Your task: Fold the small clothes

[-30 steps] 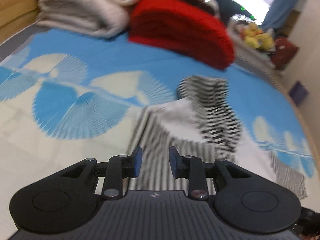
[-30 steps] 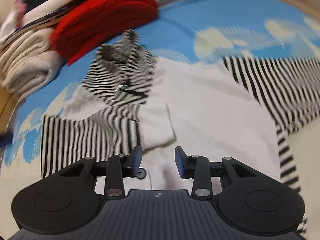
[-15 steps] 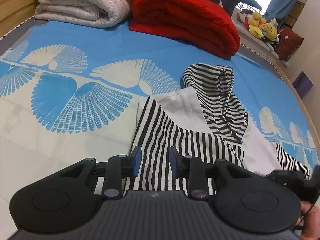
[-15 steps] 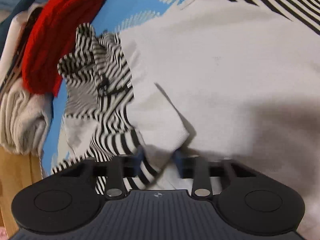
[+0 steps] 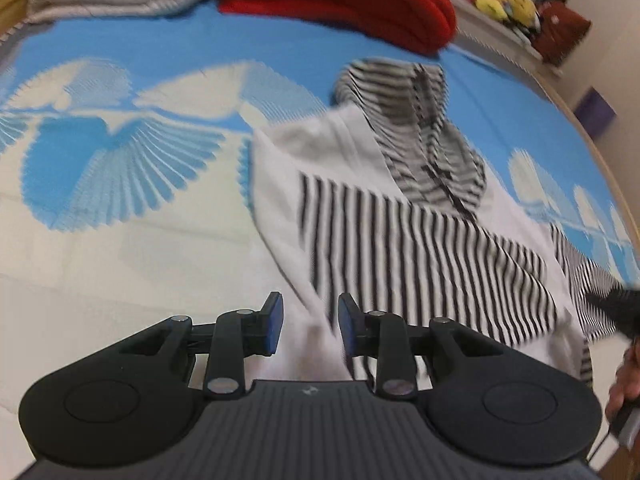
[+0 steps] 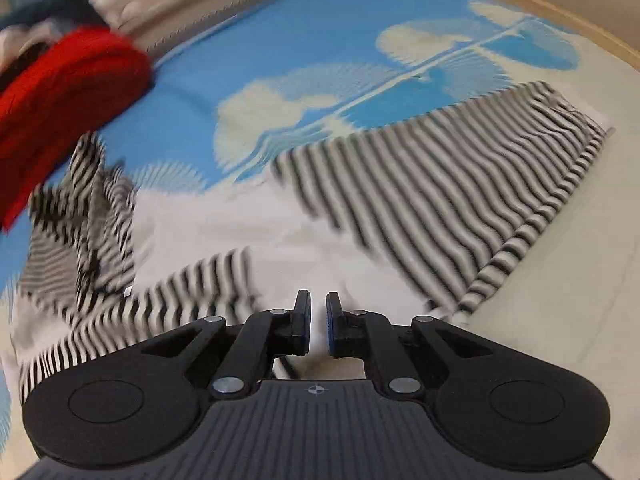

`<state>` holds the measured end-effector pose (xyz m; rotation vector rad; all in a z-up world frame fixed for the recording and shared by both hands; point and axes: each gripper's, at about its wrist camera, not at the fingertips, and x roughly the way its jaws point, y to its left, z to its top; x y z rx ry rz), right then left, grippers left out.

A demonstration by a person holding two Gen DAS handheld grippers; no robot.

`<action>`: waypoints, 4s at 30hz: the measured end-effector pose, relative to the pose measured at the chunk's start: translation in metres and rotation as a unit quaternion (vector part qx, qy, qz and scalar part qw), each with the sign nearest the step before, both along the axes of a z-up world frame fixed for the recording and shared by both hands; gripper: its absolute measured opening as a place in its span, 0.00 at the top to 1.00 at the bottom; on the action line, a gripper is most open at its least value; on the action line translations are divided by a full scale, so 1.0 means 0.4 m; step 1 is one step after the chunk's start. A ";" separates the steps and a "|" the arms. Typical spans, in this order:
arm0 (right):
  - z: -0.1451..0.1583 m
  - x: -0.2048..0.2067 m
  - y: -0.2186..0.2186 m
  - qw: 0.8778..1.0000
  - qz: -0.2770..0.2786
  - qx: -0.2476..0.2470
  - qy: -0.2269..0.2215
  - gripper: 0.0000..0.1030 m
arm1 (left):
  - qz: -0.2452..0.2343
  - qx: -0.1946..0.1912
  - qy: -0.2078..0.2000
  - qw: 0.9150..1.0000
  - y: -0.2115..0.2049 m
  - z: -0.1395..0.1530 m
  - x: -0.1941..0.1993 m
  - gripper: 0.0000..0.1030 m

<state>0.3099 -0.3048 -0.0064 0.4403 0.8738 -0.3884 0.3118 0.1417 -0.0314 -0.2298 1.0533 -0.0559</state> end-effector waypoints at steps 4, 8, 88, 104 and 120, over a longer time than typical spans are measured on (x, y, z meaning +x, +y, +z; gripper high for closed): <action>0.020 -0.003 -0.022 0.994 0.054 0.065 -0.062 0.87 | -0.037 -0.004 0.026 0.999 -0.046 -0.055 -0.004 0.69; -0.098 0.035 -0.048 0.986 0.067 0.137 0.071 0.85 | -0.050 0.034 0.104 0.993 -0.070 -0.152 -0.005 0.68; -0.129 -0.038 0.026 0.978 0.172 0.067 0.096 0.60 | 0.102 -0.077 0.082 0.988 0.040 -0.122 0.080 0.62; -0.072 -0.035 0.022 0.980 0.163 0.097 0.056 0.60 | 0.126 0.033 0.020 0.991 0.063 0.029 -0.018 0.93; -0.058 -0.025 0.055 0.984 0.169 0.023 0.054 0.58 | 0.014 0.037 0.008 0.999 -0.047 -0.049 -0.005 0.57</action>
